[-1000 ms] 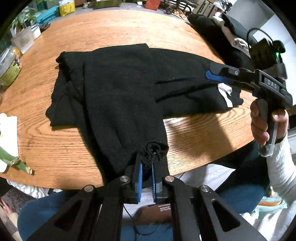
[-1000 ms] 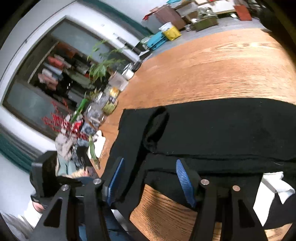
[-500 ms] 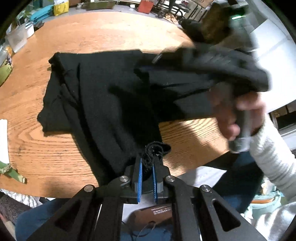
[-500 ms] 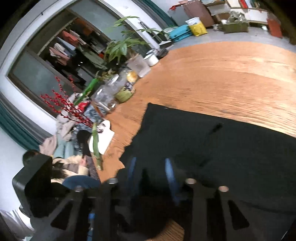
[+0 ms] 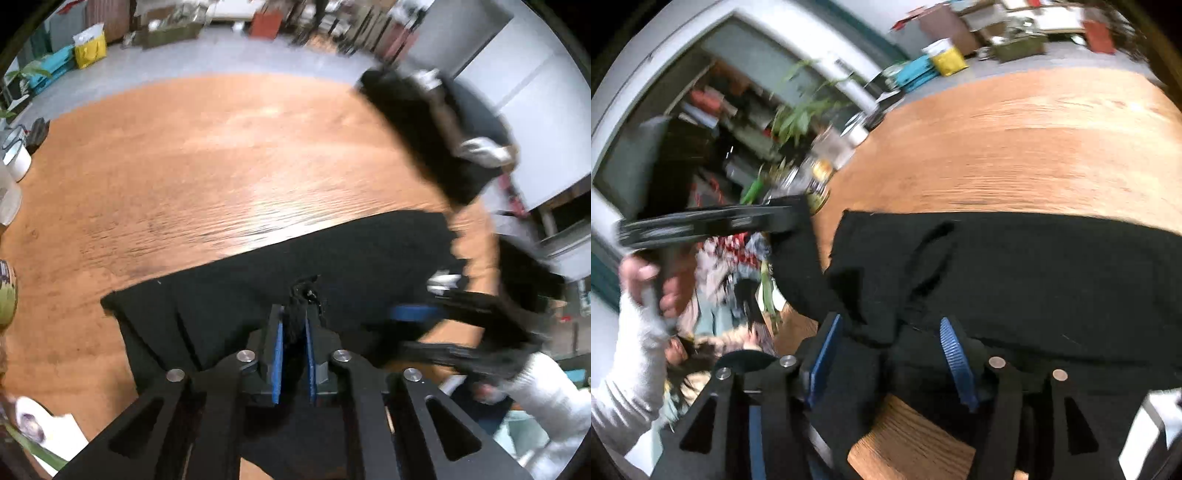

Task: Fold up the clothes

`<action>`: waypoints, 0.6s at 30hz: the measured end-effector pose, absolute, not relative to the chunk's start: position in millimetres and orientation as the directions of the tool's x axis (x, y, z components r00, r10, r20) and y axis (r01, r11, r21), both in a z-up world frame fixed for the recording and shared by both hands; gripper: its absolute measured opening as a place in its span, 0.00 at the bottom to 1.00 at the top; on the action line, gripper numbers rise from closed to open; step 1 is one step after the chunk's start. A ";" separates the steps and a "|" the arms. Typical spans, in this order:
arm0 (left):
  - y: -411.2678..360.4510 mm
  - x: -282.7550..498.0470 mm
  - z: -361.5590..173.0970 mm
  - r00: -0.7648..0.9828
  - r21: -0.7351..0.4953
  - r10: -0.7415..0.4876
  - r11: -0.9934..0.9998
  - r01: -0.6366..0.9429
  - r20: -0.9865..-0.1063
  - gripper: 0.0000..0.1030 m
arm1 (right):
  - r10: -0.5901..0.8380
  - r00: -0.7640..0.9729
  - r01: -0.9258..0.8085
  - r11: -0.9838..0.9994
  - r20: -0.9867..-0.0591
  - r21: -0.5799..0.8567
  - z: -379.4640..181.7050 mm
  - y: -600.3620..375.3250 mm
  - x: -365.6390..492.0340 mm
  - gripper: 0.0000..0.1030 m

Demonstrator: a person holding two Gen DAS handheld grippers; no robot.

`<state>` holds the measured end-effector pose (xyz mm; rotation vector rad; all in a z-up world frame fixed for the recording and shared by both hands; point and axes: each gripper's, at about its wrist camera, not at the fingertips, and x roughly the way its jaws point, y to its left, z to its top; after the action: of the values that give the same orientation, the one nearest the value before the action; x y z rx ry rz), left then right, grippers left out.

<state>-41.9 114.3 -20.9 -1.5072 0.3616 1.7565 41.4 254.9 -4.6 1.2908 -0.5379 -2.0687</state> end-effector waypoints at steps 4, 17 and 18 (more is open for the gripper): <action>120.9 -45.3 -45.8 -0.008 -0.201 0.294 -0.671 -0.714 -0.956 0.88 | -0.717 -0.337 0.239 -0.692 -0.611 0.681 -10.2 281.7 41.8 0.59; 92.2 6.1 -6.6 -0.191 -0.223 0.554 -0.593 -0.774 -0.810 0.88 | -0.741 -0.329 0.283 -0.669 -0.586 0.687 -2.7 279.4 39.5 0.62; 95.4 6.6 -17.0 -0.176 -0.240 0.558 -0.592 -0.769 -0.811 0.88 | -0.739 -0.330 0.282 -0.671 -0.588 0.685 -3.4 279.1 39.7 0.62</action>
<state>6.6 95.4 -17.0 -1.1683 0.2800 1.8860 39.7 279.1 -3.4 1.2508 -0.6265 -2.0416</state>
